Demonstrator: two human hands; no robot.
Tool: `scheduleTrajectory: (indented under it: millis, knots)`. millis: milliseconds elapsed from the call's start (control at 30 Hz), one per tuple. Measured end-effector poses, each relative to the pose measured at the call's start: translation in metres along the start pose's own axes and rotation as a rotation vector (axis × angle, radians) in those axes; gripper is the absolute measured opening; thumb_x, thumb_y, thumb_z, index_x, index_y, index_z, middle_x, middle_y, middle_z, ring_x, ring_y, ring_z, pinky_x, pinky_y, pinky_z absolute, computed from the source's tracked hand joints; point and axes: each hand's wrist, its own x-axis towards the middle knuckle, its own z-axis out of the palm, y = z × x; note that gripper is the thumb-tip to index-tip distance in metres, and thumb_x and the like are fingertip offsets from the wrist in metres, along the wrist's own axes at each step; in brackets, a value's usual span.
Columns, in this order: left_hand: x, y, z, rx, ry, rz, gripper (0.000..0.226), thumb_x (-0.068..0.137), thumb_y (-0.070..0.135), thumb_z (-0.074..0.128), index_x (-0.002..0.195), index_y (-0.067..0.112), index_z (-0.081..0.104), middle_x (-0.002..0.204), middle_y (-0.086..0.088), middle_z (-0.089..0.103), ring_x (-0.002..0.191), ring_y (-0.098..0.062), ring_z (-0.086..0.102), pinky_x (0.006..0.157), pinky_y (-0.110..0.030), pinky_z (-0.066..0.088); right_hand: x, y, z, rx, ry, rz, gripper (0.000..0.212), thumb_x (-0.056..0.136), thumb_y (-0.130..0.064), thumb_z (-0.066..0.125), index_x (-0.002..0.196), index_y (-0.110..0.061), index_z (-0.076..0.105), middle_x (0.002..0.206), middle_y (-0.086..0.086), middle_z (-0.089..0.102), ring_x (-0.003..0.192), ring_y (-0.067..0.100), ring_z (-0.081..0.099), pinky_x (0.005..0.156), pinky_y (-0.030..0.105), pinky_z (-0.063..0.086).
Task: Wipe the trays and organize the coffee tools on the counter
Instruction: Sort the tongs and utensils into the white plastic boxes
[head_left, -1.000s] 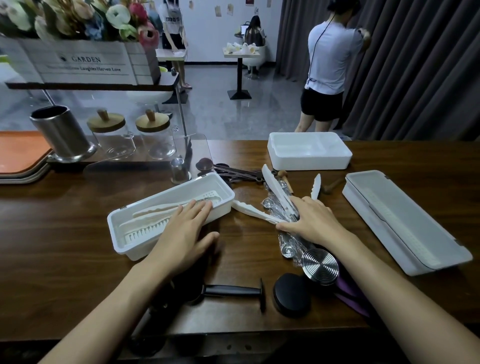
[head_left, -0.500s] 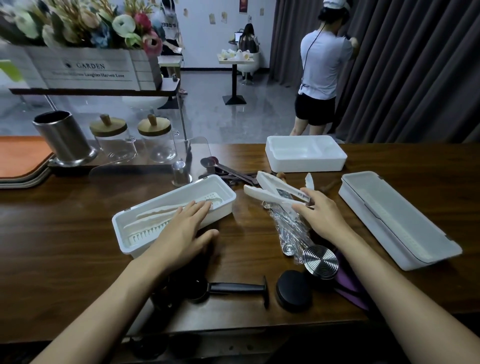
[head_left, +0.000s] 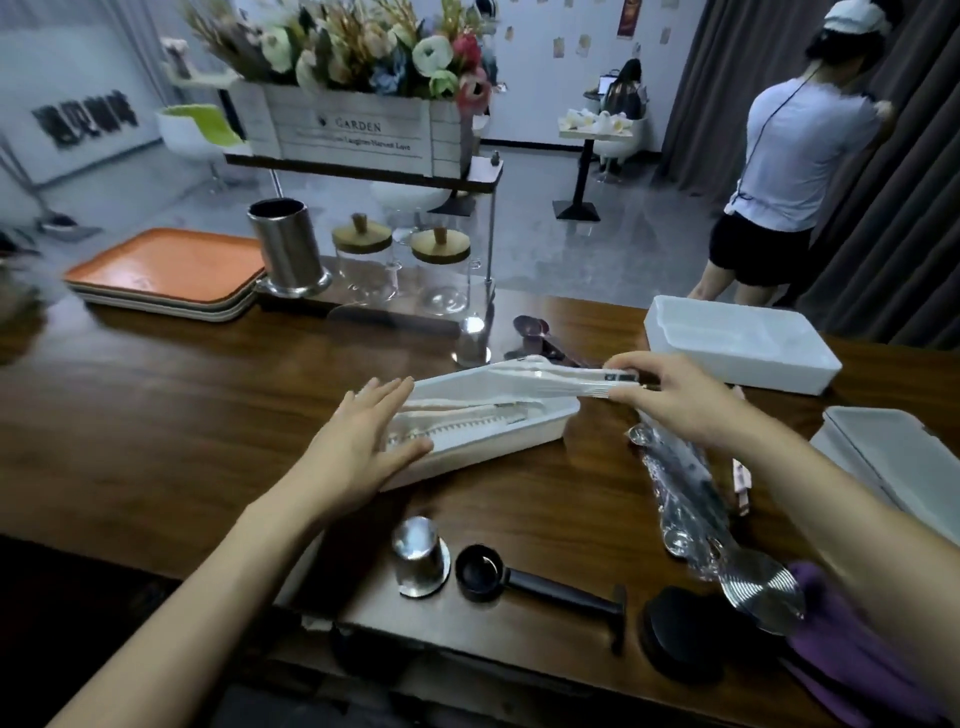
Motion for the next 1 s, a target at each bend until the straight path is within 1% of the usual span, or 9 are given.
scheduleTrajectory:
  millis: [100, 233, 333, 433, 533, 667, 733, 900, 1000]
  knots:
    - [-0.015, -0.025, -0.008, -0.055, 0.052, -0.075, 0.086, 0.087, 0.058, 0.067, 0.159, 0.027, 0.031, 0.168, 0.006, 0.021, 0.156, -0.014, 0.011, 0.124, -0.032, 0.011, 0.026, -0.028, 0.024, -0.118, -0.110, -0.111, 0.038, 0.095, -0.039, 0.065, 0.132, -0.031, 0.063, 0.131, -0.009, 0.064, 0.118, 0.013, 0.058, 0.101, 0.035, 0.046]
    - [-0.033, -0.045, -0.012, -0.146, 0.022, -0.124, 0.087, 0.079, 0.068, 0.069, 0.155, 0.048, 0.029, 0.169, 0.015, 0.005, 0.152, -0.008, 0.019, 0.118, -0.030, 0.027, 0.044, -0.044, 0.056, -0.175, -0.241, -0.134, 0.038, 0.096, -0.038, 0.064, 0.133, -0.031, 0.060, 0.132, -0.008, 0.061, 0.119, 0.013, 0.055, 0.101, 0.036, 0.045]
    - [-0.035, -0.051, -0.013, -0.235, -0.025, -0.114, 0.083, 0.078, 0.068, 0.071, 0.142, 0.069, 0.018, 0.168, 0.019, -0.001, 0.152, -0.005, 0.015, 0.114, -0.025, 0.026, 0.050, -0.048, 0.068, -0.195, -0.335, -0.131, 0.034, 0.095, -0.043, 0.062, 0.128, -0.041, 0.055, 0.128, -0.015, 0.059, 0.117, 0.010, 0.055, 0.102, 0.039, 0.047]
    - [-0.033, -0.057, -0.009, -0.303, -0.004, -0.084, 0.090, 0.079, 0.063, 0.073, 0.154, 0.052, 0.023, 0.161, 0.028, 0.009, 0.150, 0.005, 0.012, 0.122, -0.025, 0.020, 0.056, -0.059, 0.071, -0.247, -0.407, -0.125, 0.028, 0.092, -0.044, 0.061, 0.117, -0.044, 0.049, 0.116, -0.016, 0.059, 0.104, 0.008, 0.059, 0.093, 0.038, 0.051]
    - [-0.031, -0.064, -0.003, -0.371, 0.019, -0.075, 0.092, 0.080, 0.058, 0.076, 0.157, 0.044, 0.027, 0.161, 0.028, 0.026, 0.146, 0.011, 0.023, 0.123, -0.026, 0.025, 0.059, -0.073, 0.076, -0.270, -0.433, -0.106, 0.028, 0.087, -0.037, 0.060, 0.112, -0.040, 0.048, 0.105, -0.010, 0.060, 0.094, 0.015, 0.060, 0.082, 0.035, 0.052]
    - [-0.032, -0.071, 0.004, -0.433, 0.032, -0.078, 0.091, 0.081, 0.057, 0.077, 0.156, 0.049, 0.026, 0.156, 0.034, 0.032, 0.143, 0.014, 0.027, 0.119, -0.022, 0.029, 0.054, -0.091, 0.086, -0.245, -0.450, -0.143, 0.068, 0.083, -0.045, 0.058, 0.148, -0.039, 0.040, 0.140, -0.013, 0.053, 0.122, 0.012, 0.053, 0.104, 0.034, 0.046]
    - [-0.031, -0.075, 0.006, -0.452, 0.039, -0.059, 0.090, 0.081, 0.058, 0.076, 0.155, 0.051, 0.027, 0.153, 0.038, 0.033, 0.142, 0.016, 0.028, 0.118, -0.023, 0.029, 0.054, -0.091, 0.088, -0.217, -0.451, -0.141, 0.072, 0.084, -0.056, 0.060, 0.150, -0.042, 0.037, 0.147, -0.016, 0.048, 0.129, 0.008, 0.048, 0.110, 0.035, 0.041]
    - [-0.031, -0.080, 0.011, -0.477, 0.069, -0.042, 0.087, 0.079, 0.062, 0.073, 0.153, 0.054, 0.029, 0.147, 0.046, 0.034, 0.139, 0.017, 0.031, 0.113, -0.016, 0.030, 0.055, -0.095, 0.092, -0.197, -0.512, -0.118, 0.076, 0.083, -0.065, 0.067, 0.149, -0.039, 0.040, 0.138, -0.021, 0.047, 0.123, 0.005, 0.047, 0.102, 0.026, 0.040]
    - [-0.033, -0.080, 0.012, -0.467, 0.084, -0.025, 0.087, 0.078, 0.065, 0.069, 0.154, 0.054, 0.028, 0.145, 0.047, 0.036, 0.138, 0.017, 0.033, 0.108, -0.006, 0.029, 0.059, -0.093, 0.096, -0.199, -0.499, -0.110, 0.076, 0.077, -0.075, 0.066, 0.143, -0.044, 0.045, 0.133, -0.011, 0.059, 0.117, 0.010, 0.055, 0.104, 0.035, 0.046]
